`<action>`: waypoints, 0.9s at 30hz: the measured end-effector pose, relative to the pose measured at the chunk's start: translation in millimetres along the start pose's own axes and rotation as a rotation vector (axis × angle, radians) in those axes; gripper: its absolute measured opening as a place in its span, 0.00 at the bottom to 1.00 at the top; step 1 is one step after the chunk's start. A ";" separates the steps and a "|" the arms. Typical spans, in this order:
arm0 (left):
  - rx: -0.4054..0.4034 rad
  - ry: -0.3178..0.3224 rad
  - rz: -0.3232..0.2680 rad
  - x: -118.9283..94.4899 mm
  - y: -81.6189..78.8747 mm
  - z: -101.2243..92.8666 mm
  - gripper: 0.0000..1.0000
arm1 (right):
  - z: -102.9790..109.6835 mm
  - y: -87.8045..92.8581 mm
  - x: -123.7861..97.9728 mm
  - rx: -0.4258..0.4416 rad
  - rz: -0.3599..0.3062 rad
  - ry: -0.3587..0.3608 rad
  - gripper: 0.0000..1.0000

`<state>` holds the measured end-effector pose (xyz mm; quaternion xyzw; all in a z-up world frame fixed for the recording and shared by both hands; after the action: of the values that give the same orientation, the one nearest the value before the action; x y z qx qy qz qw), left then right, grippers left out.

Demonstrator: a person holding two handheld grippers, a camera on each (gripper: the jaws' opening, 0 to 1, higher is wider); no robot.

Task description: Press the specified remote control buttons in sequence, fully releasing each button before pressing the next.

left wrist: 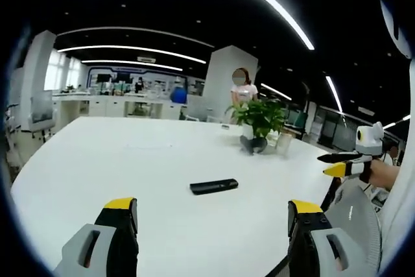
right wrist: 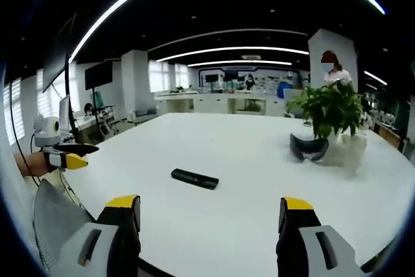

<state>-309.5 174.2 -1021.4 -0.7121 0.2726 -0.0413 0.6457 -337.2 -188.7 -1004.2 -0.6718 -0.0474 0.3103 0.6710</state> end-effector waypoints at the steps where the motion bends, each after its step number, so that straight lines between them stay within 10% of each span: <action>1: 0.002 0.004 0.005 2.2 0.5 0.0 0.99 | -0.7 0.0 -0.8 0.002 0.000 0.006 0.87; 27: 0.083 0.117 0.112 51.0 -0.7 9.0 0.99 | -5.8 2.5 3.3 0.043 0.023 0.070 0.85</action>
<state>-262.3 159.7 -1037.1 -0.6648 0.3475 -0.0578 0.6588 -332.6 -192.4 -1008.2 -0.6683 -0.0096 0.2950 0.6828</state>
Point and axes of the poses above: the point that each gripper's makers call its tool centre point, and the gripper's own axes: x roughly forward along the fingers, z roughly to its left, y roughly out of its underside, the point moved 9 cm from there along -x, roughly backward along the fingers, and after that the axes turned 8 degrees about -y, right-handed, at the moved point
